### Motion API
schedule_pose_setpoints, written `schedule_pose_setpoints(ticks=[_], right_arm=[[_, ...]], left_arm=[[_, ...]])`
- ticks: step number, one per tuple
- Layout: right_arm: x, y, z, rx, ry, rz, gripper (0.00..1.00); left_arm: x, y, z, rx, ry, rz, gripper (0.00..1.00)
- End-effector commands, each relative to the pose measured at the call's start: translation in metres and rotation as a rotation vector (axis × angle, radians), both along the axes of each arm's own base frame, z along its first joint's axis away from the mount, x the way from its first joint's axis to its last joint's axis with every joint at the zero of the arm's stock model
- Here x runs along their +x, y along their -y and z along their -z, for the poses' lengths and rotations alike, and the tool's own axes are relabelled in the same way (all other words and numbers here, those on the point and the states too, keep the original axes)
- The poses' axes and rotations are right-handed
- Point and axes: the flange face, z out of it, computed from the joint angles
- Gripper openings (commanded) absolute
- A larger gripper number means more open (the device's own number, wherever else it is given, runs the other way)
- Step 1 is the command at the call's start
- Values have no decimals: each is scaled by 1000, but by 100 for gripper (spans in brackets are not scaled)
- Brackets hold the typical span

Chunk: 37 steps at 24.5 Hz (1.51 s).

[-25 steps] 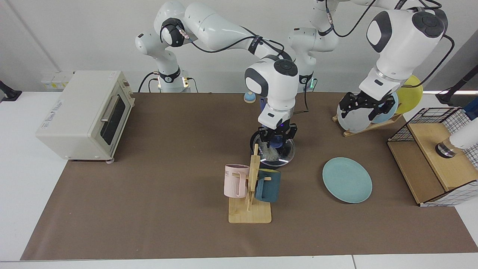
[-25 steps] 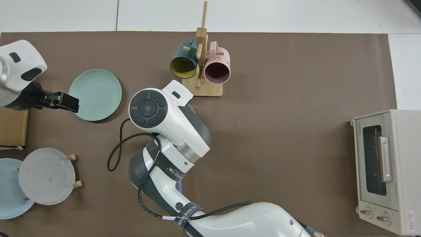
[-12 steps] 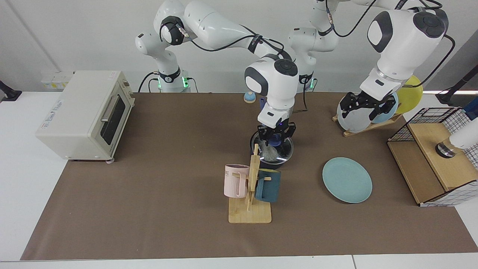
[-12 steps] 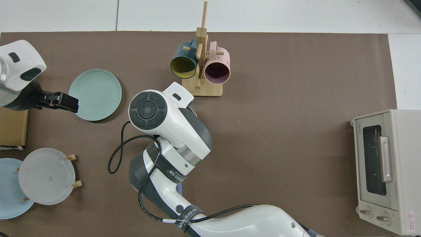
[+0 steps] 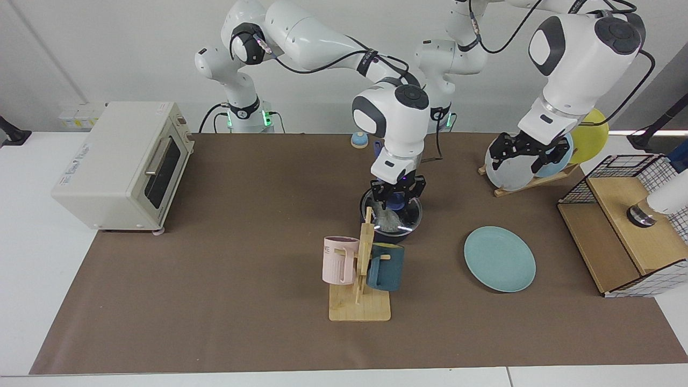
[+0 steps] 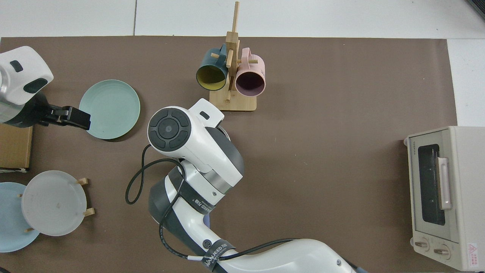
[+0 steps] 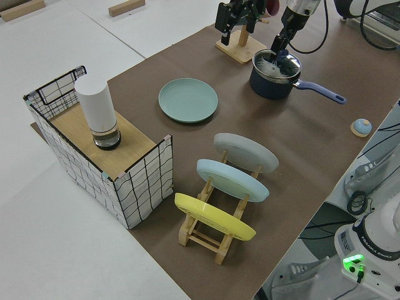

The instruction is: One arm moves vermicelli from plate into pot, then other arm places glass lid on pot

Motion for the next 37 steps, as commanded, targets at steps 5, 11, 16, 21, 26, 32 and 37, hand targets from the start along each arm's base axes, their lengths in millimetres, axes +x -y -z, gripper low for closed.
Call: schedule_pose_setpoints(ticks=[5, 11, 16, 21, 26, 32, 37], right_arm=[[-4, 4, -7, 18, 28, -34, 0], [-4, 4, -6, 28, 36, -33, 0], [-3, 3, -7, 31, 42, -33, 0], [-4, 4, -4, 28, 38, -33, 0], [-4, 4, -4, 26, 37, -35, 22], [-6, 5, -7, 22, 31, -33, 99], [-7, 12, -29, 29, 35, -16, 99]], left_arm=[[-5, -2, 0, -10, -12, 2, 100], [-5, -2, 0, -10, -12, 2, 100], [-5, -2, 0, -10, -12, 2, 100], [-5, -2, 0, -8, -12, 2, 100], [-5, -2, 0, -10, -12, 2, 100], [-6, -3, 1, -10, -14, 1, 100], [-6, -2, 1, -10, -16, 2, 100]])
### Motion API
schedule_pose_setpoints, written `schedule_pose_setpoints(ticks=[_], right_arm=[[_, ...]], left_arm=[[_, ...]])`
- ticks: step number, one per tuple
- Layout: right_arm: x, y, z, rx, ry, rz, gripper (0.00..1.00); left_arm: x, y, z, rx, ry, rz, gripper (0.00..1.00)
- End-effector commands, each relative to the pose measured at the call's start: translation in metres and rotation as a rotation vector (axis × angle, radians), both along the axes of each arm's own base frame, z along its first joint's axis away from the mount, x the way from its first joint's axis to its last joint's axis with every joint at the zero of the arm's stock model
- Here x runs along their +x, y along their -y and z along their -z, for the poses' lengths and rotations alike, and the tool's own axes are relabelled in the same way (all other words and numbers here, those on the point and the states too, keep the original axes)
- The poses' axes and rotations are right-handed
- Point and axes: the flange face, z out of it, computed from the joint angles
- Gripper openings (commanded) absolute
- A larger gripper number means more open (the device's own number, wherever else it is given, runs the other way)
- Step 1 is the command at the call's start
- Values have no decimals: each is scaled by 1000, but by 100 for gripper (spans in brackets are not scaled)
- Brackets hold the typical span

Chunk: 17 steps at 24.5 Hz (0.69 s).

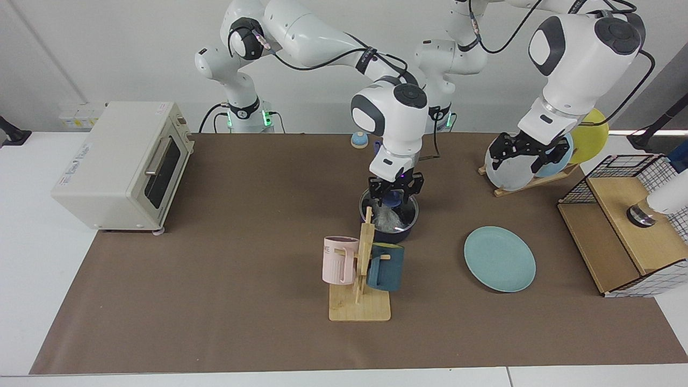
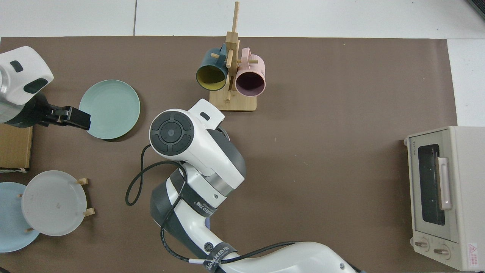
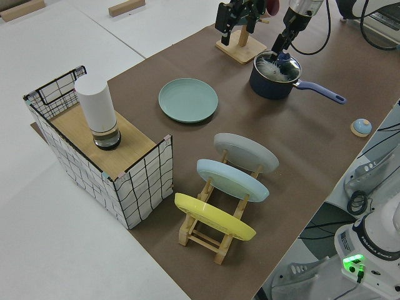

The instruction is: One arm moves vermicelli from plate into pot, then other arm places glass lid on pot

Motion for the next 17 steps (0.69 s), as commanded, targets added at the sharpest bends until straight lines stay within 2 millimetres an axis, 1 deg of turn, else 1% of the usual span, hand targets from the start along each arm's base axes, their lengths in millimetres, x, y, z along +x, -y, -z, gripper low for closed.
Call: schedule_pose_setpoints(ticks=[1, 4, 6, 8, 10, 11, 14, 15, 17], right_arm=[[-4, 17, -30, 2, 8, -5, 99], [-3, 35, -56, -6, -2, 18, 100], [0, 55, -74, -23, -19, 47, 100], [6, 84, -97, -33, -31, 85, 100], [15, 121, -122, -35, -34, 116, 100], [22, 146, -130, -41, -45, 139, 100], [28, 208, -147, -61, -76, 132, 99], [31, 231, -149, -72, -80, 129, 99], [38, 287, -157, -104, -75, 137, 100]], left_arm=[[-5, -2, 1, -10, -13, 2, 100], [-5, -2, 1, -10, -13, 2, 100], [-6, -2, 1, -10, -14, 2, 100], [-6, -3, 2, -10, -16, 1, 100], [-6, -2, 1, -10, -14, 2, 100], [-6, -2, 2, -10, -16, 2, 100], [-6, -1, 1, -10, -16, 4, 100], [-6, -2, 2, -10, -17, 2, 100], [-7, -1, 1, -10, -19, 4, 100]])
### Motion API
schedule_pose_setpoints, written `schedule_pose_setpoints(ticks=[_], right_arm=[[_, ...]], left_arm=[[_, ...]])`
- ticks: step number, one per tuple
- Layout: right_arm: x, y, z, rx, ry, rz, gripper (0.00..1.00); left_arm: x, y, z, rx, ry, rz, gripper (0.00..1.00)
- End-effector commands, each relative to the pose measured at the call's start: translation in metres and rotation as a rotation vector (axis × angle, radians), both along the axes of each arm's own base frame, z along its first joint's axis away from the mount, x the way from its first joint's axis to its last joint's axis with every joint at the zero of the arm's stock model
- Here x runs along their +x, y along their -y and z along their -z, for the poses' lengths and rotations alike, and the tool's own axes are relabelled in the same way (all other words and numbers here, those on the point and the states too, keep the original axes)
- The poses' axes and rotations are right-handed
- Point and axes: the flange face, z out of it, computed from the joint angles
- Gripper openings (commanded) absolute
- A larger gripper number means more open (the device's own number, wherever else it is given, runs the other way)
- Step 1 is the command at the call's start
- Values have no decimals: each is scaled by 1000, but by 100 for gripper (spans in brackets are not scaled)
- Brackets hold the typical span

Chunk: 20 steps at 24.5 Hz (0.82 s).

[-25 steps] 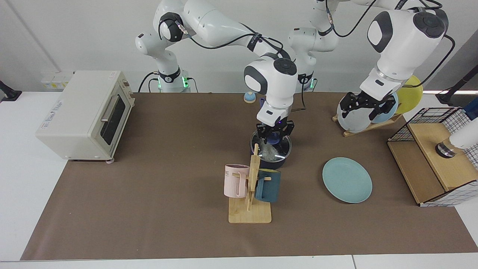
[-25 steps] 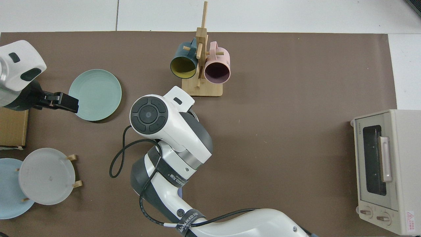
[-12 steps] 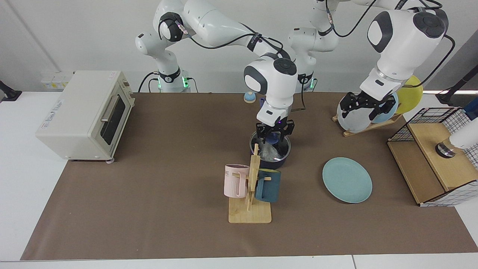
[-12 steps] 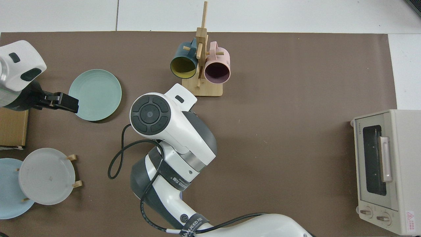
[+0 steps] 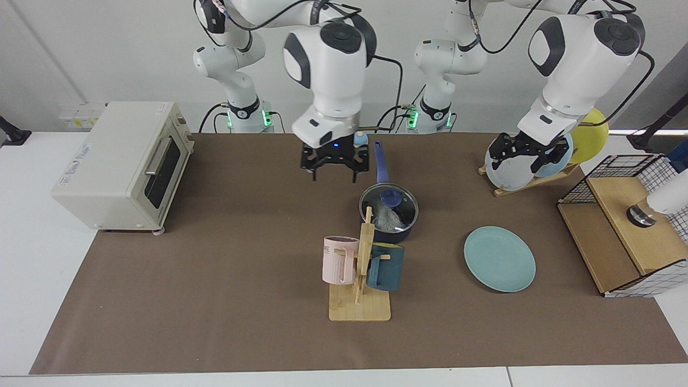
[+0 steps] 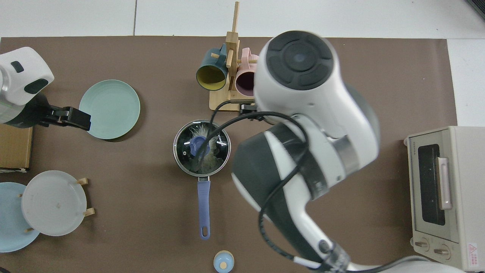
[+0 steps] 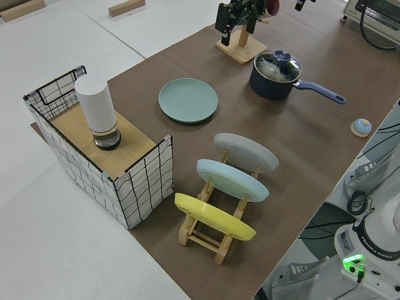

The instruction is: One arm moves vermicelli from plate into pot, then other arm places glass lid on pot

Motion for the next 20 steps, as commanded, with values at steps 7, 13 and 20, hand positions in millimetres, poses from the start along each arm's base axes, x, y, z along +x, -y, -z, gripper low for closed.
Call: schedule_pose_setpoints(ticks=[7, 13, 20], right_arm=[[14, 238, -10, -52, -47, 12, 100], [-16, 284, 17, -34, 10, -13, 100], [-53, 283, 43, -5, 65, -10, 100]], left_arm=[[-7, -1, 0, -9, -20, 2, 100], [-7, -1, 0, -8, -19, -1, 100], [-6, -1, 1, -8, -20, 1, 100]])
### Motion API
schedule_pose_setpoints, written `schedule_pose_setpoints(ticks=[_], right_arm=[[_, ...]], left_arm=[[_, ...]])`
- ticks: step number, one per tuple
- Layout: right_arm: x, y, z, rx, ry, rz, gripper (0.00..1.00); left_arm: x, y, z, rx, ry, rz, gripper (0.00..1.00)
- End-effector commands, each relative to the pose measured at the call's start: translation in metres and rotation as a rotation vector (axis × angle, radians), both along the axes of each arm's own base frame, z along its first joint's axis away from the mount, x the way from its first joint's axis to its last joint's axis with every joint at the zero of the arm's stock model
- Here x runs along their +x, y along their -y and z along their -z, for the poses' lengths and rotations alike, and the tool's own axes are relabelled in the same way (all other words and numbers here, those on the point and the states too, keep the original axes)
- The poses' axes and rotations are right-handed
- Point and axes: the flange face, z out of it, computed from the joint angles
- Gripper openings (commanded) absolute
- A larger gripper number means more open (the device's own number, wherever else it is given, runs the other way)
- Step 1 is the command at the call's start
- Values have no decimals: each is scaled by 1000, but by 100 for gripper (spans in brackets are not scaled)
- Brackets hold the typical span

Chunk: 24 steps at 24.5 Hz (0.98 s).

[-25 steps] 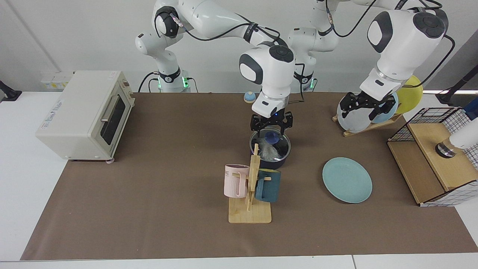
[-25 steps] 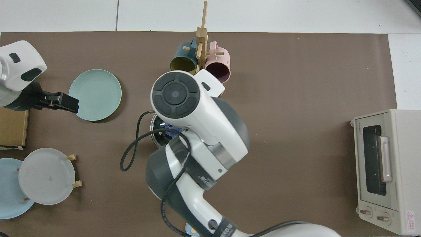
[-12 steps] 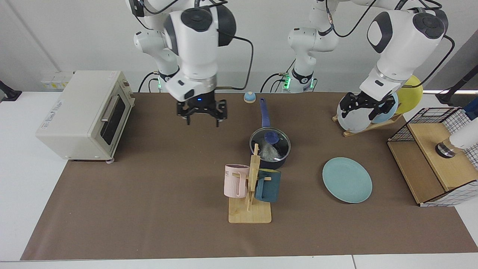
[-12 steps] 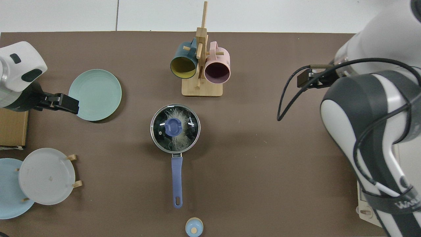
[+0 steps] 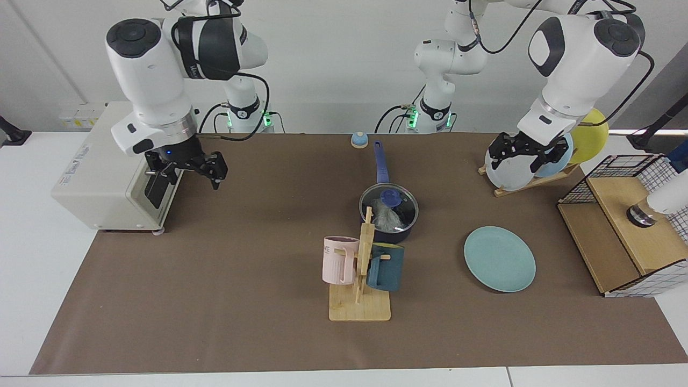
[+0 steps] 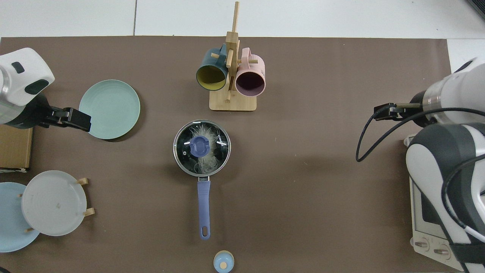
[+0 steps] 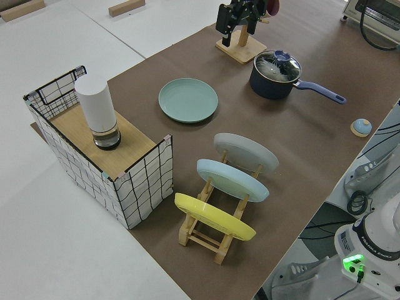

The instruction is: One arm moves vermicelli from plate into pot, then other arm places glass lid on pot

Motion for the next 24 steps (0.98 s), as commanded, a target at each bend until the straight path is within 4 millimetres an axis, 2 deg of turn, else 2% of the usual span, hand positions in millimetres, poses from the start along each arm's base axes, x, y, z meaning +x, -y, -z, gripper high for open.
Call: schedule_pose_setpoints(ticks=[1, 5, 7, 8, 13, 17, 20, 24], right_arm=[[-34, -3, 7, 10, 21, -25, 100], [-37, -6, 6, 8, -14, -26, 100], [-26, -3, -12, 5, 19, -46, 100], [-22, -1, -16, 4, 1, -50, 100], [-23, -9, -19, 6, -56, -59, 100], [-21, -4, -23, 25, -47, -44, 100], [-17, -4, -35, 66, -23, -25, 100], [-11, -5, -35, 81, -46, -19, 100]], left_arm=[[-6, -1, -1, -9, -10, 1, 100], [-6, -1, -1, -9, -10, 2, 100], [-6, -1, -1, -9, -10, -2, 100], [-6, -1, -1, -9, -10, -3, 100], [-6, -1, -1, -9, -10, 1, 100], [-6, -1, -1, -9, -10, 2, 100], [-6, -1, -1, -9, -8, 4, 100], [-6, -1, -1, -9, -8, 4, 100]])
